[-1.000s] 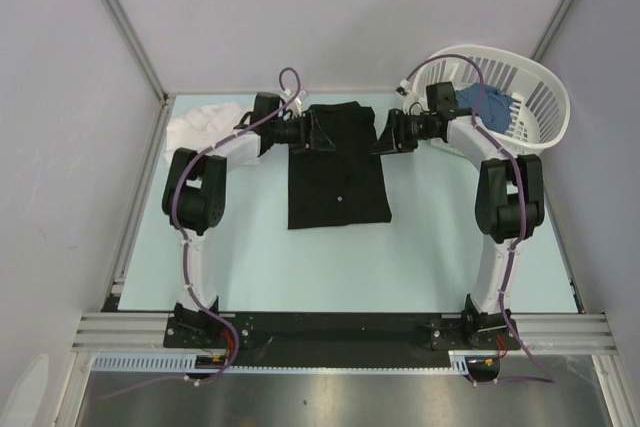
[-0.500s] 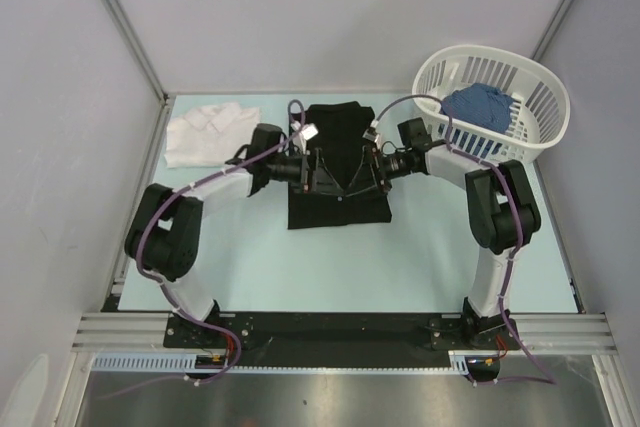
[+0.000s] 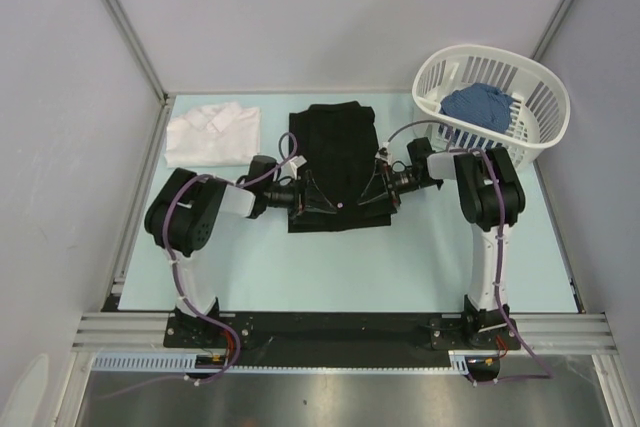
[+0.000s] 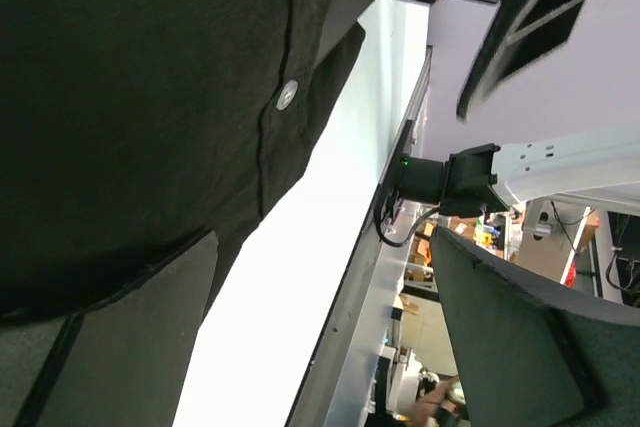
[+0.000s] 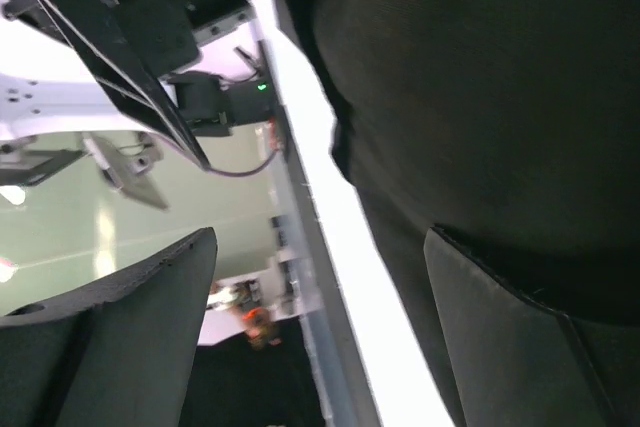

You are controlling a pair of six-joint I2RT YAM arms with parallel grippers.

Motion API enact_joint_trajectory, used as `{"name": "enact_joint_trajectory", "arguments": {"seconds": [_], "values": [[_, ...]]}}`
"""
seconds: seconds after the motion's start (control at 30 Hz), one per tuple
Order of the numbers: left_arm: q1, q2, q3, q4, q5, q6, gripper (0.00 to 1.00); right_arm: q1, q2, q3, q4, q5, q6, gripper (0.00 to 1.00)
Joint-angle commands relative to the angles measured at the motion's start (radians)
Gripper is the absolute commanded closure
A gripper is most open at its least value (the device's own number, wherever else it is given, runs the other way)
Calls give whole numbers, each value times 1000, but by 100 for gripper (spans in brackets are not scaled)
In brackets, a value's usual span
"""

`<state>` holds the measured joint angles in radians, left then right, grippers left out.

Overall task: Fold and stack the long sleeve shirts
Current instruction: Fold the shirt

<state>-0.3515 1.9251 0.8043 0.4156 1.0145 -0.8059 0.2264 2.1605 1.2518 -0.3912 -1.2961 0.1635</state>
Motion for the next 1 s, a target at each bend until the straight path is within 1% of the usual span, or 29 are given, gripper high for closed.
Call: {"name": "enact_joint_trajectory", "arguments": {"seconds": [0.0, 0.03, 0.07, 0.1, 0.13, 0.17, 0.2, 0.23, 0.27, 0.3, 0.33, 0.37, 0.4, 0.43, 0.5, 0.53, 0.57, 0.6, 0.63, 0.67, 0.73, 0.77, 0.8, 0.83, 0.87, 0.93, 0.97], "values": [[37, -98, -14, -110, -41, 151, 3, -33, -80, 41, -277, 67, -243, 8], [36, -122, -17, -113, -12, 155, 3, -29, -144, 40, -300, 55, -255, 8], [28, -165, -10, -113, 4, 162, 3, -18, -174, 34, -311, 25, -248, 8], [22, -181, 1, -115, 9, 163, 3, -7, -224, 23, -305, 11, -237, 7], [16, -192, 10, -113, 9, 154, 3, 14, -240, 15, -285, -6, -217, 7], [-4, -196, 30, -72, 9, 134, 3, 28, -254, 2, -246, -9, -138, 7], [-15, -192, 44, -52, 4, 93, 3, 37, -261, -11, -127, -12, -81, 7], [-26, -180, 59, -34, -14, 76, 3, 47, -258, -28, -60, -8, -38, 7], [-44, -148, 93, 10, -20, 38, 4, 60, -248, -25, -5, 0, 34, 7], [-49, -121, 108, 43, -27, 15, 4, 62, -232, -20, 82, 6, 65, 7], [-52, -94, 127, 73, -34, -8, 4, 64, -182, 13, 115, 14, 89, 7], [-50, -66, 172, 90, -62, -27, 5, 57, -156, 35, 133, 23, 102, 7], [-46, 1, 196, 80, -79, -26, 6, 53, -124, 59, 133, 38, 88, 7], [-23, 32, 214, 71, -99, -29, 6, 50, -96, 76, 133, 69, 71, 7], [6, 118, 226, 86, -151, -62, 7, 36, -6, 119, 130, 104, 38, 7], [38, 142, 228, 51, -165, -62, 8, 31, 24, 136, 121, 124, 34, 7], [54, 153, 223, 28, -194, -49, 8, 25, 74, 159, 114, 133, 33, 7], [72, 163, 217, 6, -204, -36, 8, 10, 85, 162, 95, 147, 30, 8], [101, 160, 204, -53, -211, -20, 8, 2, 88, 161, 85, 153, 21, 8], [115, 152, 194, -69, -212, 17, 8, -5, 75, 158, 56, 152, 16, 7], [146, 97, 181, -116, -185, 68, 7, -25, 41, 147, 34, 130, 22, 7], [149, 71, 180, -126, -160, 126, 6, -30, 24, 147, 28, 120, 36, 7], [151, 46, 184, -141, -112, 160, 6, -30, -17, 156, 41, 89, 56, 7], [145, -3, 197, -164, -84, 186, 5, -27, -34, 161, 67, 78, 91, 6], [138, -21, 205, -167, -64, 212, 4, -22, -53, 164, 136, 72, 160, 5], [117, -40, 240, -179, -37, 215, 4, -9, -74, 169, 249, 64, 259, 5], [108, -35, 254, -175, -39, 200, 4, -3, -70, 170, 382, 63, 377, 5]]}}
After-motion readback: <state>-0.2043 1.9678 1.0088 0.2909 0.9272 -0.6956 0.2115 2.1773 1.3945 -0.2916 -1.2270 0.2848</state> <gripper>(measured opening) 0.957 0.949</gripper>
